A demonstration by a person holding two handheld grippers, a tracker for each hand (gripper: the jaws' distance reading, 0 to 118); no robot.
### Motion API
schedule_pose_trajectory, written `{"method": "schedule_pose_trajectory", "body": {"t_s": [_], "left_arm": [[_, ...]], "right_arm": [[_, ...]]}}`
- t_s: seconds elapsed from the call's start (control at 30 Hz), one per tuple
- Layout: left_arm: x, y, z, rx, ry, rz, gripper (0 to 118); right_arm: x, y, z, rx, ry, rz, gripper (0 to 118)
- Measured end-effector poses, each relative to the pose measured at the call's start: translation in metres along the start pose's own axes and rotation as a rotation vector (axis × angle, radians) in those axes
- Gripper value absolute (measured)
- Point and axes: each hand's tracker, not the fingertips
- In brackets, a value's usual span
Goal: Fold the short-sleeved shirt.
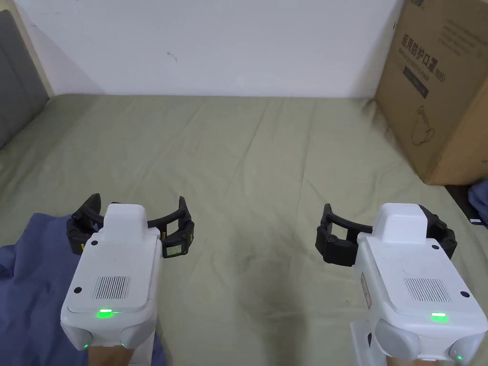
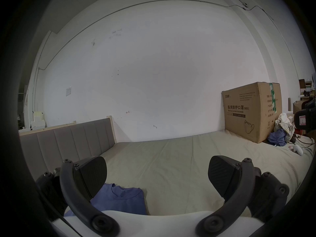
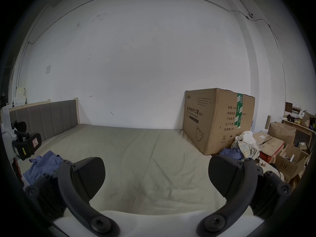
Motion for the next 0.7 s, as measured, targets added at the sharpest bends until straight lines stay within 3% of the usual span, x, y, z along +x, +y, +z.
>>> {"method": "schedule_pose_trajectory", "body": {"t_s": [0.7], "left_arm": [[-0.0006, 0.0043, -0.0055, -0.006, -0.018, 0.005, 116]], "right_arm": [[0.0004, 0.0045, -0.0007, -0.013, -0.003, 0.008, 116]]}}
